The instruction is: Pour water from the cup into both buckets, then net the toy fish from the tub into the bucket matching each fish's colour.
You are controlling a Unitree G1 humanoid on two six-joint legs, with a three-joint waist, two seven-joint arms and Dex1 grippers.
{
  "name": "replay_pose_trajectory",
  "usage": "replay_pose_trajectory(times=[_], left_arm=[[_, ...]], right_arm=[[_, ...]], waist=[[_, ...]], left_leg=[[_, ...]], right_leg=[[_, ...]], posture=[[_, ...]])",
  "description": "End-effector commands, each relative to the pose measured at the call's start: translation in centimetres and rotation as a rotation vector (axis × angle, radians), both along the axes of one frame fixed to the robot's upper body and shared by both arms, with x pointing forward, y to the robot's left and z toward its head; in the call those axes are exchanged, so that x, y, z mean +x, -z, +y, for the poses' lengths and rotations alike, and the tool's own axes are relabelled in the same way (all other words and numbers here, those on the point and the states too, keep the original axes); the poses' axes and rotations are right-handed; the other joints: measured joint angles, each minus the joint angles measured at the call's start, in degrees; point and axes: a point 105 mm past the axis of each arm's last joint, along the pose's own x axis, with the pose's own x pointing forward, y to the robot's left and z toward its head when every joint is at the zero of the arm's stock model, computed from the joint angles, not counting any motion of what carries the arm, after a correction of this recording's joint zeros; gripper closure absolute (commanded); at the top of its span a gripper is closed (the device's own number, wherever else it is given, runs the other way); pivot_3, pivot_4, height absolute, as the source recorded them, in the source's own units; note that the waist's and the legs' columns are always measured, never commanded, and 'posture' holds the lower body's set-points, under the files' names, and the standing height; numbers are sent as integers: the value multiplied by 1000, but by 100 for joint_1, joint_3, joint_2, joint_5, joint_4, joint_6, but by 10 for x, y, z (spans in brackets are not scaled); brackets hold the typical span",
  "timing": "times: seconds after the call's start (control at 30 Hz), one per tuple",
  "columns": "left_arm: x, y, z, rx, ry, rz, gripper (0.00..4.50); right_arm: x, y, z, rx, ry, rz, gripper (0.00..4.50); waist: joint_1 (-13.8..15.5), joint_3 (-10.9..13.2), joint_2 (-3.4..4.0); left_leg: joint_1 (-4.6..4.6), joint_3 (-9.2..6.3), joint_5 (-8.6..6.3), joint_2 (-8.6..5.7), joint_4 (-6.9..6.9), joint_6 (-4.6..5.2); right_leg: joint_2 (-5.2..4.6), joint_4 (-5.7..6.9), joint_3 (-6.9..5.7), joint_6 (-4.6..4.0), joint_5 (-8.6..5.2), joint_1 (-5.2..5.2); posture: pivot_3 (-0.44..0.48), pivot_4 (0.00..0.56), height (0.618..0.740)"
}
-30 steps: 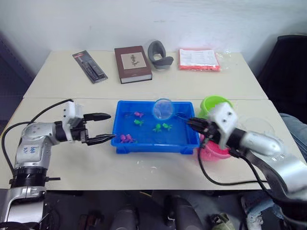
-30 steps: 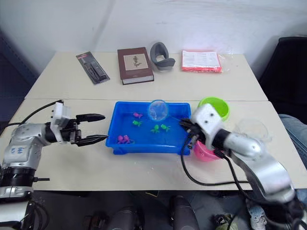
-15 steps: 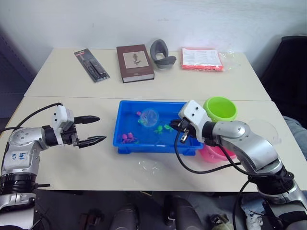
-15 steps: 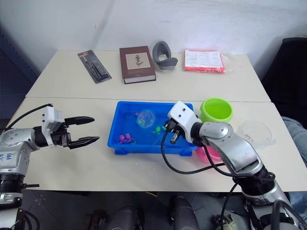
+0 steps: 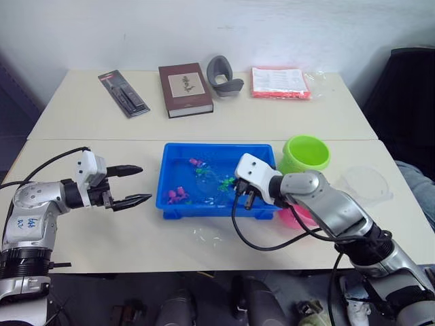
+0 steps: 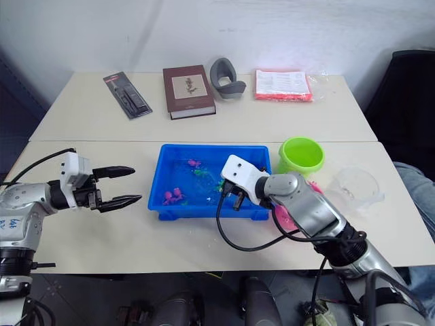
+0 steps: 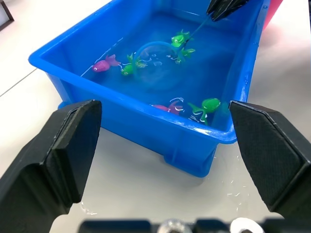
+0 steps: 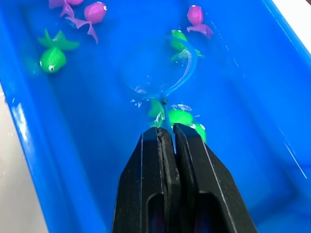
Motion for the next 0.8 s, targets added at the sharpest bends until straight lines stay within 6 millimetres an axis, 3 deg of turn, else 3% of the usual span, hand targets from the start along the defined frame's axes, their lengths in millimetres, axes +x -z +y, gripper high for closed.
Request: replay_pose_trajectory(times=[0.03, 0.4, 0.8], left_arm=[[-2, -6, -1, 26, 19, -23, 14], [-2, -6, -5, 16, 34, -20, 14], [-2, -4, -7, 14, 35, -16, 14]], right_arm=[[-3, -7, 14, 19, -45, -16, 4500], [-1, -3, 28, 65, -50, 17, 4500], [-4, -15, 17, 209, 14, 91, 4500]], waist=[[6, 0, 0], [5, 1, 1], [3, 1, 1]], left_leg=[[0, -1, 0, 1, 0, -1], [-1, -2, -1, 0, -1, -3], [-1, -4, -2, 0, -2, -4]], right_leg=[[0, 0, -2, 0, 0, 0], [-6, -1, -7, -1, -1, 0], [-10, -2, -6, -1, -1, 0]], posture=[[0, 150, 740], [0, 150, 740], [0, 150, 740]])
